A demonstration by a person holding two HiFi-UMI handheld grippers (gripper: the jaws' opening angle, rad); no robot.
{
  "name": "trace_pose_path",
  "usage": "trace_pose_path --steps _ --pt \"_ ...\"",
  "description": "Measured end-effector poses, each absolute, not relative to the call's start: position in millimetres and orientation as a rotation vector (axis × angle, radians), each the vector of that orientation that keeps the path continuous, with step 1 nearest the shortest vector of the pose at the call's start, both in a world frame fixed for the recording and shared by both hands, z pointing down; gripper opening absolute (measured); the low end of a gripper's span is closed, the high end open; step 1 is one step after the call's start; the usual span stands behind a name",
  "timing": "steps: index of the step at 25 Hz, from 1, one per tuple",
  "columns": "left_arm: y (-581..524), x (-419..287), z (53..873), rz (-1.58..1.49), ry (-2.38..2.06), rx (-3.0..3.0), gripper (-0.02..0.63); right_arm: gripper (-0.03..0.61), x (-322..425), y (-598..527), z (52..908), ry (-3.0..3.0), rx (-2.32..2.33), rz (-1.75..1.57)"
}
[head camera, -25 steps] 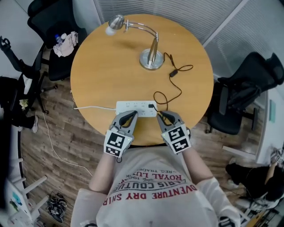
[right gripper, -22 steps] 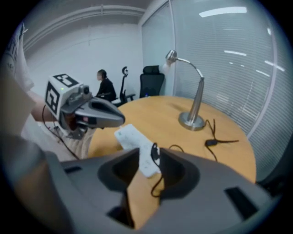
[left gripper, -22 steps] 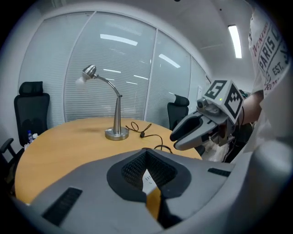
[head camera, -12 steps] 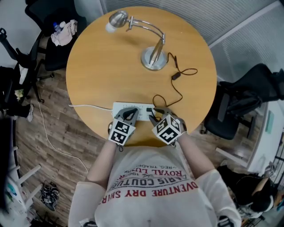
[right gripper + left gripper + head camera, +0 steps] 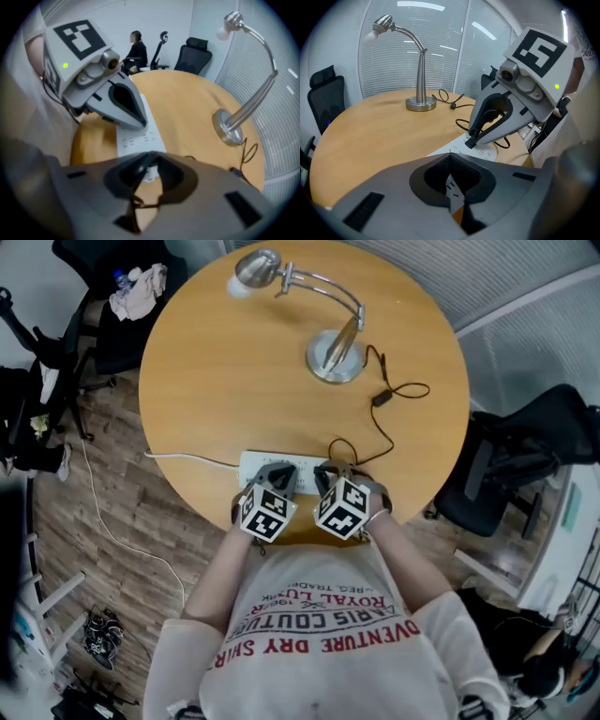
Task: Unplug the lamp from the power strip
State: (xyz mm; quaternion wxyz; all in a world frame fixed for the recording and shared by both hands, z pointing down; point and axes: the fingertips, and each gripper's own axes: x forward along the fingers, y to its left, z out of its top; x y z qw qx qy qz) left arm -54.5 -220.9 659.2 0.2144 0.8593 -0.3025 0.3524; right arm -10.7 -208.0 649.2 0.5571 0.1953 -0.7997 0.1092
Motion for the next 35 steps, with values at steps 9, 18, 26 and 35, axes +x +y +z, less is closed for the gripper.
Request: trace_pose_path --steps 9,18,26,35 --pt "-220 -56 661 0.997 -0.810 2.369 0.029 0.084 -16 -208 659 -1.856 0.321 0.178" --pt "-218 -52 663 1.021 -0.774 2.390 0.028 0.078 -15 -205 656 -1.884 0.321 0.116" --pt "-220 -52 662 1.012 -0.804 2.409 0.028 0.072 -16 -203 649 -1.864 0.306 0.136" --pt "-221 -51 662 1.056 -0.810 2.447 0.028 0.072 -14 -234 584 -1.947 0.469 0.190"
